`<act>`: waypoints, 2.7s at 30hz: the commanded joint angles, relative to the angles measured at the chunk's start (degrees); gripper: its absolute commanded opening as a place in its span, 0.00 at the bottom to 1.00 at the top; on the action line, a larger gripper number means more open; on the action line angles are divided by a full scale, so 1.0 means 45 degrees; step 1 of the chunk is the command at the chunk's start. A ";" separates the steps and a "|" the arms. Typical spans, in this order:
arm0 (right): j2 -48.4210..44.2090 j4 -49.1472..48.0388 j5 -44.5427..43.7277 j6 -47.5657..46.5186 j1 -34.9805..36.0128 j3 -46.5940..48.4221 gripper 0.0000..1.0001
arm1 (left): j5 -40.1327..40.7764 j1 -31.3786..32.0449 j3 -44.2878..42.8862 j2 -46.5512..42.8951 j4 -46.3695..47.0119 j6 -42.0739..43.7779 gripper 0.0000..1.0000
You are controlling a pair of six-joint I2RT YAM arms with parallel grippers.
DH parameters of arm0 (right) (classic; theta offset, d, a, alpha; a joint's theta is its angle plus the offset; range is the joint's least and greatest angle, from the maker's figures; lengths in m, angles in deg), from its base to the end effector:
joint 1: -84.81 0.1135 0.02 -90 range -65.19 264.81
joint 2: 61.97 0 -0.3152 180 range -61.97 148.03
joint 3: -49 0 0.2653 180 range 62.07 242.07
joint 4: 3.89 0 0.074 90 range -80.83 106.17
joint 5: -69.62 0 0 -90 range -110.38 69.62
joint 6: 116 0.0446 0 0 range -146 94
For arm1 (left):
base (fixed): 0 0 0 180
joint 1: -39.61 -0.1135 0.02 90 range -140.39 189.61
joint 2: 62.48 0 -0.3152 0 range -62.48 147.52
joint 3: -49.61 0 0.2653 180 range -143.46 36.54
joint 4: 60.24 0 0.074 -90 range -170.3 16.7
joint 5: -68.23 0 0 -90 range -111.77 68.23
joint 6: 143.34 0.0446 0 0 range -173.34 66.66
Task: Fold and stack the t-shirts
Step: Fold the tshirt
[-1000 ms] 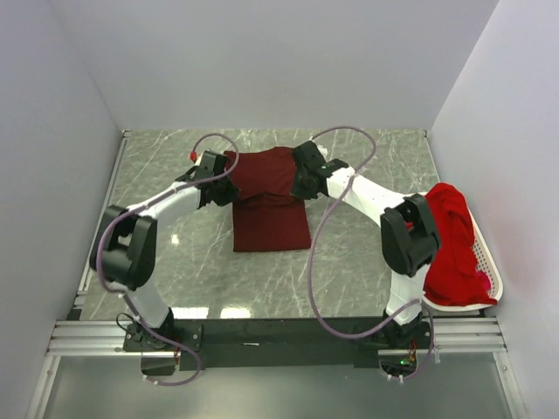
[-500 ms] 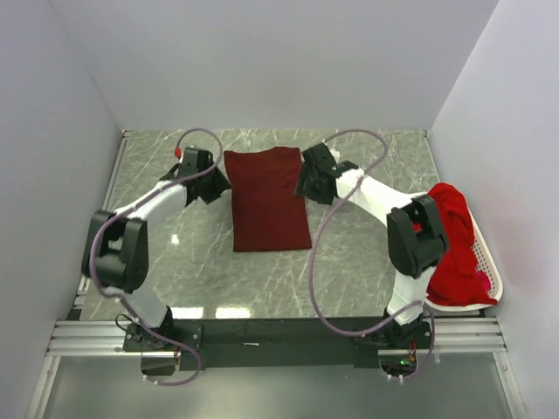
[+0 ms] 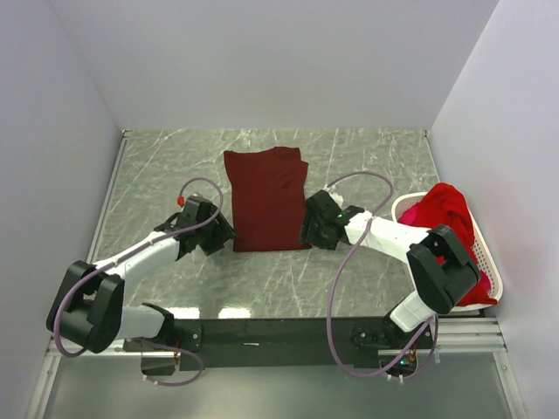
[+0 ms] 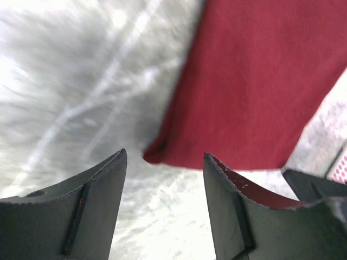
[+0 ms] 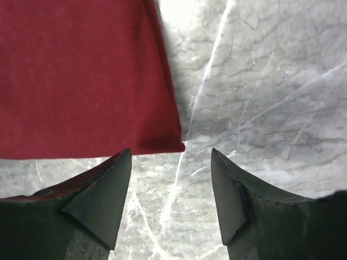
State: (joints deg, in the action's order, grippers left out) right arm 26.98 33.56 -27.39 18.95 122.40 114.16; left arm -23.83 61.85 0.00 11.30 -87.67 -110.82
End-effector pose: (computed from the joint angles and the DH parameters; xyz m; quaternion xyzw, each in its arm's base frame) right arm 0.2520 0.1872 0.2180 0.0772 0.9639 0.1190 0.2254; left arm 0.2286 -0.0952 0.2146 -0.2802 0.9017 -0.2238 0.2415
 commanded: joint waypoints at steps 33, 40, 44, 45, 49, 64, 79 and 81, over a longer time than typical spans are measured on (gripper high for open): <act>-0.0097 -0.2801 -0.0669 0.1340 -0.0012 -0.1538 0.00 | 0.0165 0.1015 0.1127 0.1223 0.2140 -0.1154 0.01; -0.2807 -0.1943 -0.0865 0.1377 0.1626 -0.2942 0.00 | -0.0029 0.1910 0.1983 -0.0845 0.0657 -0.1154 0.01; -0.4333 -0.1221 -0.1389 0.2314 0.3421 -0.3821 0.00 | -0.0204 0.2635 0.2785 -0.2310 -0.0438 -0.1407 0.01; -0.4936 -0.1026 -0.1509 0.2819 0.3774 -0.4094 0.00 | -0.0302 0.3003 0.3038 -0.3029 -0.0903 -0.1679 0.01; -0.6443 0.0280 -0.2173 0.4108 0.5628 -0.4604 0.00 | 0.0107 0.4000 0.3158 -0.5063 -0.2386 -0.2499 0.01; -0.5413 0.2024 -0.2350 0.0074 0.2180 0.0197 0.00 | 0.0987 0.1565 -0.2699 -0.2960 -0.2962 0.0934 0.01; 0.1071 0.0812 -0.0885 -0.2117 -0.1710 0.5979 0.00 | -0.0711 -0.1015 -0.8031 0.4558 0.0693 0.2087 0.01; 0.1908 0.0871 -0.0652 -0.2195 -0.2101 0.6663 0.00 | -0.0927 -0.1230 -0.8988 0.5652 0.0693 0.2166 0.01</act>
State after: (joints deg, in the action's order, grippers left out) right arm 32.46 38.36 -31.21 11.41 115.23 138.88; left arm -25.95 58.00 -33.81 32.85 -89.62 -103.36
